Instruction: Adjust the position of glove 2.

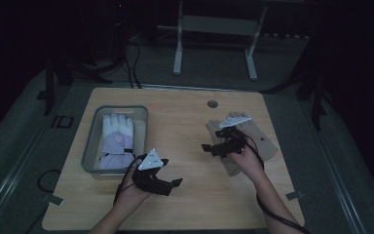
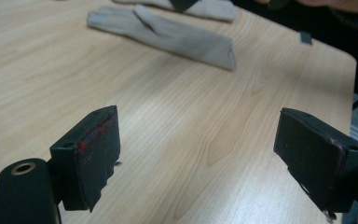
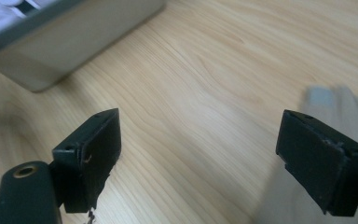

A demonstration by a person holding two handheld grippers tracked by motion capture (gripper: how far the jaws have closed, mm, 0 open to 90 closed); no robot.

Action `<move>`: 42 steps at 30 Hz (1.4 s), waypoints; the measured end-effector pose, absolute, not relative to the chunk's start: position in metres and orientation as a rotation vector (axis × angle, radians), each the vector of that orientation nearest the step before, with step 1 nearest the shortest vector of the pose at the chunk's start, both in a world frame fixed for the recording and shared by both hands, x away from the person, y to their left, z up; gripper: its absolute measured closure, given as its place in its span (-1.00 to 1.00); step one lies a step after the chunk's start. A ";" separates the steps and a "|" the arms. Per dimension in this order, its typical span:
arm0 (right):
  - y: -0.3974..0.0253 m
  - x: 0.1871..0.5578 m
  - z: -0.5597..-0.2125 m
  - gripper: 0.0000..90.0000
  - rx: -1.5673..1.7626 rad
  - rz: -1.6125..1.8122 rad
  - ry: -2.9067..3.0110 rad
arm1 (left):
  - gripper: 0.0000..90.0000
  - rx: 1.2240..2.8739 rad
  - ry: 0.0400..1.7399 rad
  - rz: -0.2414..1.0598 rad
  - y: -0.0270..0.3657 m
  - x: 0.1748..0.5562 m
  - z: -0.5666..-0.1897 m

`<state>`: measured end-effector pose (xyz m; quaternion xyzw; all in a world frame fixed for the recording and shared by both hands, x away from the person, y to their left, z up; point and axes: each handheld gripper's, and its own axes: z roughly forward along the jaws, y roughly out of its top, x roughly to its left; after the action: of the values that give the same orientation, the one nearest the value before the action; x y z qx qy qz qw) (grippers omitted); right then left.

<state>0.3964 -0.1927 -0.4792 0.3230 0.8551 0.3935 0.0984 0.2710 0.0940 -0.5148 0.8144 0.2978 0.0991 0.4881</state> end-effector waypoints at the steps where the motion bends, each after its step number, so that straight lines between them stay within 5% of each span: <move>1: -0.198 0.397 -0.482 -0.69 0.973 1.163 2.529 | -0.67 1.988 0.721 0.244 0.092 0.271 -0.518; 12: -0.243 0.392 -0.505 -0.65 1.002 1.086 2.457 | -0.67 1.995 0.727 0.237 0.089 0.272 -0.548; 17: -0.255 0.391 -0.513 -0.09 0.903 1.011 2.436 | -0.84 2.012 0.730 0.239 0.090 0.271 -0.561; 21: -0.261 0.398 -0.520 0.05 0.907 0.981 2.460 | -0.96 2.008 0.745 0.262 0.092 0.270 -0.567; 34: -0.265 0.432 -0.550 -0.05 0.905 0.905 2.520 | -0.96 1.954 0.695 0.378 0.095 0.264 -0.568; 38: -0.267 0.433 -0.550 0.58 0.959 0.912 2.505 | -0.96 1.943 0.689 0.390 0.095 0.264 -0.567; 42: -0.258 0.427 -0.547 0.75 1.033 0.883 2.478 | -0.96 1.939 0.684 0.389 0.094 0.263 -0.568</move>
<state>0.4270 -0.2578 -0.5471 0.3608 0.8659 0.3087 0.1571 0.2632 0.0938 -0.5682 0.8021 0.2828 0.1608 0.5008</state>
